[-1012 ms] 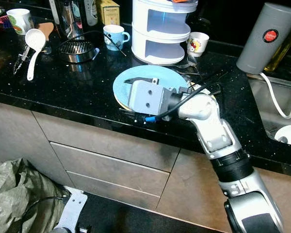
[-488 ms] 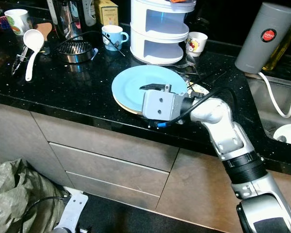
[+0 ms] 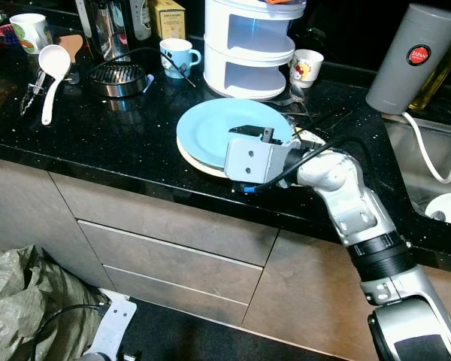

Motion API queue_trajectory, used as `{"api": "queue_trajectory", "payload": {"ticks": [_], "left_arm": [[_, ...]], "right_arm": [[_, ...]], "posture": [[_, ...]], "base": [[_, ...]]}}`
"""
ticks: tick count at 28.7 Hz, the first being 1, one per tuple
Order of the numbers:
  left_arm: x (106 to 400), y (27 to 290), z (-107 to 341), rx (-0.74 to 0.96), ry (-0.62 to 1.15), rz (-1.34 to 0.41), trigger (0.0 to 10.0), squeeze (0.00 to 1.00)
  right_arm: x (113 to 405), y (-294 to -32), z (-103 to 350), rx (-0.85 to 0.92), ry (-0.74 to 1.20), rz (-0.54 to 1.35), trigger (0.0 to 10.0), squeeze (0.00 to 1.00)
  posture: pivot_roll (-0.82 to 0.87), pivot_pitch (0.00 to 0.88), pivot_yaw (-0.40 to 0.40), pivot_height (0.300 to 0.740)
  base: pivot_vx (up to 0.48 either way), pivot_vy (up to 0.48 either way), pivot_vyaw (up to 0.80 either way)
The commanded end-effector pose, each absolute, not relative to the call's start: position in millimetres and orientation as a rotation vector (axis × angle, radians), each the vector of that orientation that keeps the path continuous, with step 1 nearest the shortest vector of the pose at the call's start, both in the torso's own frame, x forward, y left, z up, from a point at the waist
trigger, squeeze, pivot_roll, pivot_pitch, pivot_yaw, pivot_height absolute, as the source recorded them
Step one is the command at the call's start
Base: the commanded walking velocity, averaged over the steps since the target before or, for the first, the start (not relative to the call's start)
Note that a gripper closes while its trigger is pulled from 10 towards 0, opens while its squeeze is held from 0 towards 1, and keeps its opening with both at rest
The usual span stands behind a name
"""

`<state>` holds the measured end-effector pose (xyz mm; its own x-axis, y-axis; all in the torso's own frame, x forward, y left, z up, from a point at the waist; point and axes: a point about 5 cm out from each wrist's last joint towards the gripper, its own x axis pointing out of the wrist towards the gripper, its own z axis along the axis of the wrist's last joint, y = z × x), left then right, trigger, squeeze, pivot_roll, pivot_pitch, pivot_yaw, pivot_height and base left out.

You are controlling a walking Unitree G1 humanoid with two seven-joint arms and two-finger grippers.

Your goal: Kitchen organization

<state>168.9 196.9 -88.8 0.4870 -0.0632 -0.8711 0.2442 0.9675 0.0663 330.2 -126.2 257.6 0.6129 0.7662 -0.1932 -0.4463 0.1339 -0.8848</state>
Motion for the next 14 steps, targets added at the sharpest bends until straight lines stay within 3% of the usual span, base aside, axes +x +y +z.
{"api": "queue_trajectory", "payload": {"ticks": [1, 14], "left_arm": [[165.0, 191.8, -91.2, 0.180, 1.056, -0.195, 10.0, 0.00], [166.1, 190.4, -91.0, 0.174, 1.054, -0.193, 10.0, 0.00]], "right_arm": [[330.7, -126.2, 258.6, -1.169, -0.342, 0.903, 10.0, 0.00], [328.2, -125.0, 261.7, -1.318, -0.302, 1.001, 10.0, 0.00]], "posture": [[0.07, 0.037, -0.074, 0.740], [0.07, 0.036, -0.078, 0.740]], "base": [[0.000, 0.000, 0.00], [0.000, 0.000, 0.00]]}}
